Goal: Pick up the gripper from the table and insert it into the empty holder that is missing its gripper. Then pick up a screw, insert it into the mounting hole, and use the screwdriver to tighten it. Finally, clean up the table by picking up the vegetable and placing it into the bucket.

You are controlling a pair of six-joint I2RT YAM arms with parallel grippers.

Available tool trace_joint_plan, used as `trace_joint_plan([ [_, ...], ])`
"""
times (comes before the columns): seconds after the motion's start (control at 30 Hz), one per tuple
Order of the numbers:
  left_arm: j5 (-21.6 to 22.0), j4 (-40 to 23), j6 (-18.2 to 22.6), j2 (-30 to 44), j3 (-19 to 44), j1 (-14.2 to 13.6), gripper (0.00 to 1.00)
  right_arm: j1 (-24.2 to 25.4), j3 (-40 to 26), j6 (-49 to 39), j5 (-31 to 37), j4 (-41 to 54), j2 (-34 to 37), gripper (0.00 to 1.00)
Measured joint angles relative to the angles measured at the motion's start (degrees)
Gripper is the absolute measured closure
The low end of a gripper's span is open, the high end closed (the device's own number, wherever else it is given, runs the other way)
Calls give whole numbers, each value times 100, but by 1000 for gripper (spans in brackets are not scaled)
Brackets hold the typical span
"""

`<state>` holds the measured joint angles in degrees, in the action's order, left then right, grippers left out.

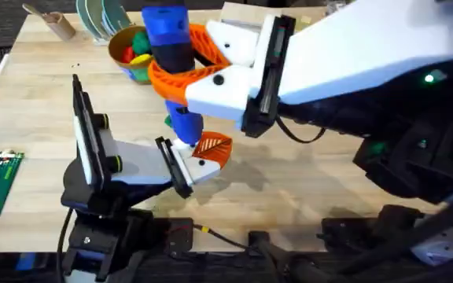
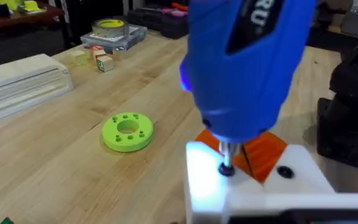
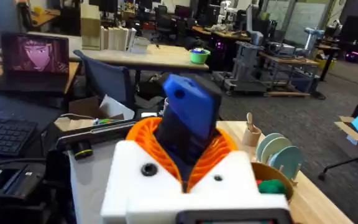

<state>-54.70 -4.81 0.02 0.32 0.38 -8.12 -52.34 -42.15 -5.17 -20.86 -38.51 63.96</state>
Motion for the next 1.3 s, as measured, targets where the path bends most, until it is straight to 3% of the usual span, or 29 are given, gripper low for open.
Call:
trace_joint_plan([
  [0.43, -88, -17, -69, 0, 0, -5, 997, -17, -2, -44, -44, 250, -22, 972],
  [0.73, -83, -12, -3, 0, 0, -26, 997, 210, 24, -63, -42, -311, -168, 972],
  [0.9, -83, -12, -1, 0, 0, -26, 997, 576, 26, -72, -31, -844, -693, 972],
  [1.03, -83, -12, -1, 0, 0, -26, 997, 992, 26, -381, -40, -632, -821, 972],
  [1.3, -83, -12, 1, -2, -2, -26, 997, 2399, -1, -2461, 462, 946, 356, 972],
])
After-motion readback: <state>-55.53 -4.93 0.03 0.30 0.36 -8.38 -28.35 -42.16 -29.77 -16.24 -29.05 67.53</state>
